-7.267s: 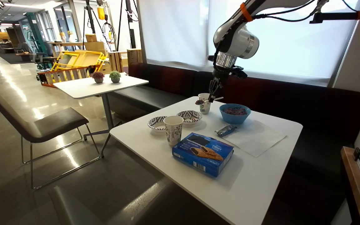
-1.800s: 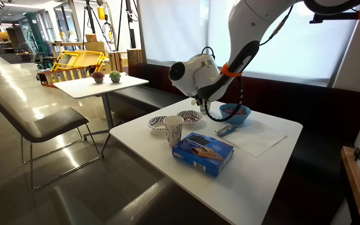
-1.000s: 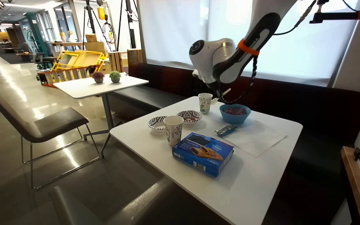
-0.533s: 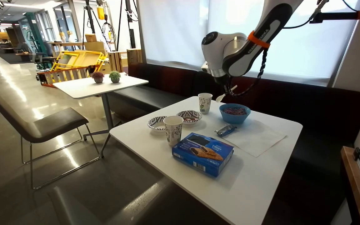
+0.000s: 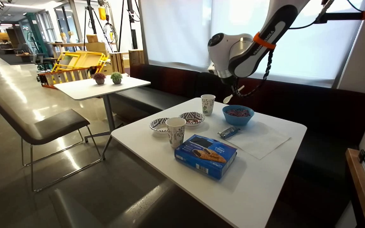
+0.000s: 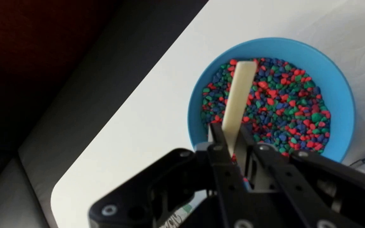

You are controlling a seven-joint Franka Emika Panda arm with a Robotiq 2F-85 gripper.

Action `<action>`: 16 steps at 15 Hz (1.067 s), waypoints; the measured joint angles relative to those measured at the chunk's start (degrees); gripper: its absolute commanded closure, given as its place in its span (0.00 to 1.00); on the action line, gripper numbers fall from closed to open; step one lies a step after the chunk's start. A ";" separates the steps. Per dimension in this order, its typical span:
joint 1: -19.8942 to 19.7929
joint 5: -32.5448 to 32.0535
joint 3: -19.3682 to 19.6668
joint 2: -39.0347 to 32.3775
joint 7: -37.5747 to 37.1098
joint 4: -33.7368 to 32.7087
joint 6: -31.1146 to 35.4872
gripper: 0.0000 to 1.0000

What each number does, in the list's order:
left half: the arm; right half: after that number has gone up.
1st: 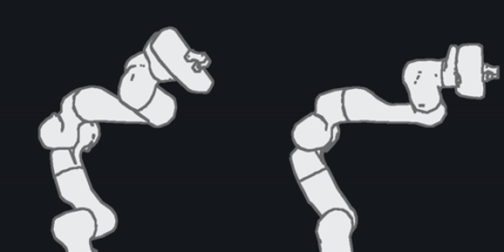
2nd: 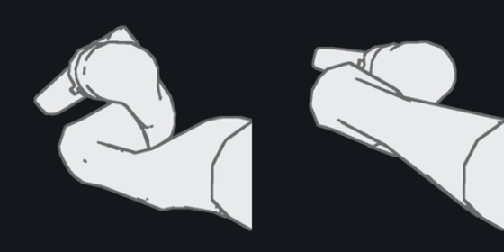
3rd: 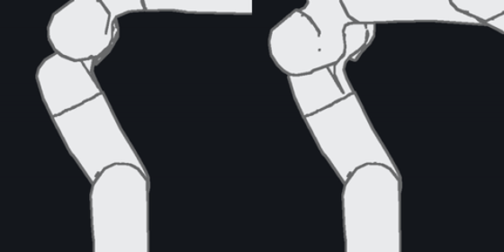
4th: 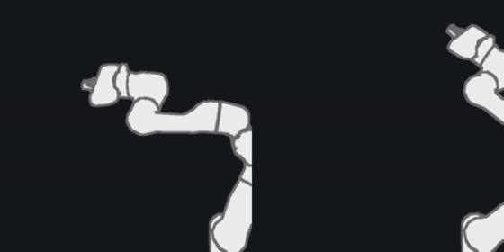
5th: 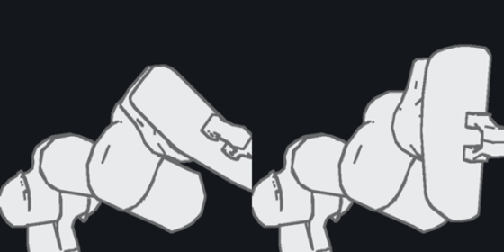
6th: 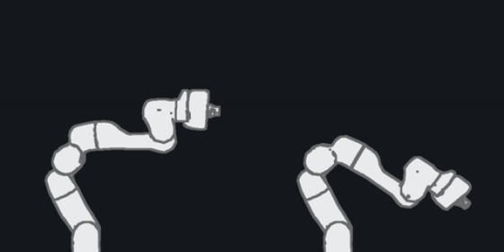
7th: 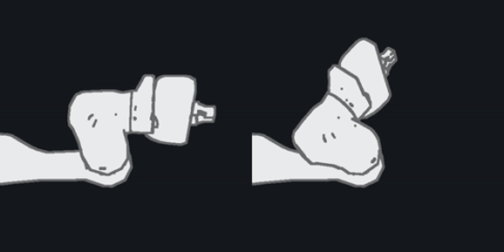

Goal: Use the spoon to take some contents from the blue bowl and place them in the black and white bowl on the right.

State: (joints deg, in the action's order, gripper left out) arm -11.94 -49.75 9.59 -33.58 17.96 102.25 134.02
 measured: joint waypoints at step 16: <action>-5.47 15.31 -2.48 -5.73 13.09 -1.04 0.03 0.96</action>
State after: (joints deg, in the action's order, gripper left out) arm -17.42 -34.43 7.11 -39.31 31.05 101.21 134.05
